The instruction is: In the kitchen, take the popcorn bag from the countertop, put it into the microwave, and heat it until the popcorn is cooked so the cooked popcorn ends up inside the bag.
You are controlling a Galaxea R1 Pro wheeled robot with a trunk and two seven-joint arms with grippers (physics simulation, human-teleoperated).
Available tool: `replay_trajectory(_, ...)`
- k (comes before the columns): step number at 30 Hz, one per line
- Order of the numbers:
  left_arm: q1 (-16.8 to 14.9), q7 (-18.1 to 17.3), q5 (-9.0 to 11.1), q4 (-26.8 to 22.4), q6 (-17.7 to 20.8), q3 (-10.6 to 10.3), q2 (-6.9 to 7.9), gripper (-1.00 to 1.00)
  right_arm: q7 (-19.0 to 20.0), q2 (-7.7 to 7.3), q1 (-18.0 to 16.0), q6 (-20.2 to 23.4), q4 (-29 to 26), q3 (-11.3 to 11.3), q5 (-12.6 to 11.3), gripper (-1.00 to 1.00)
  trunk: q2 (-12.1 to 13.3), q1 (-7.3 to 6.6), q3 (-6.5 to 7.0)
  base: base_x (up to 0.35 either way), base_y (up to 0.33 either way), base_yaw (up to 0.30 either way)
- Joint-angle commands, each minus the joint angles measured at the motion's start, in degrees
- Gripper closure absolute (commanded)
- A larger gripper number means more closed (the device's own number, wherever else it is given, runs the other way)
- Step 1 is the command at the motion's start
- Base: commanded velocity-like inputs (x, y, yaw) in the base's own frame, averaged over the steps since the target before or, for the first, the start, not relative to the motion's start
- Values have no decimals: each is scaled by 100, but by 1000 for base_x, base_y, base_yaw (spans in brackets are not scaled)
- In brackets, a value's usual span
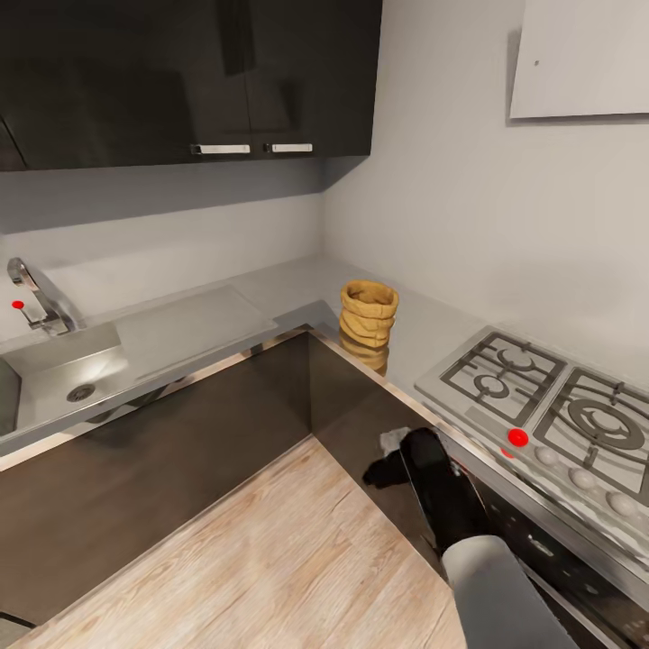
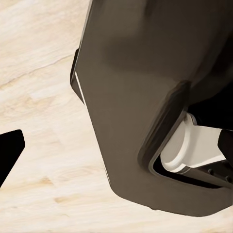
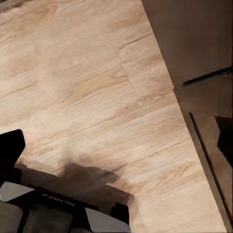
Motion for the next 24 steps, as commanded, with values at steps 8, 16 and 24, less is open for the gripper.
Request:
replay_trajectory(8, 1, -1, 20, -5, -10, -6, -1, -100, 39, 4, -1552, 16, 74, -6, -360, -100, -6, 1, -8, 0, 0, 0)
replay_trajectory(16, 3, -1, 19, -5, -7, -12, 1, -100, -132, 4, -2976, 16, 836, -47, -333, -100, -6, 1, -8, 0, 0, 0)
replay_trajectory(24, 2, -1, 52, -5, -11, 4, 8, -100, -1286, 4, -3399, 16, 972, -593, -325, -100, -6, 1, -8, 0, 0, 0)
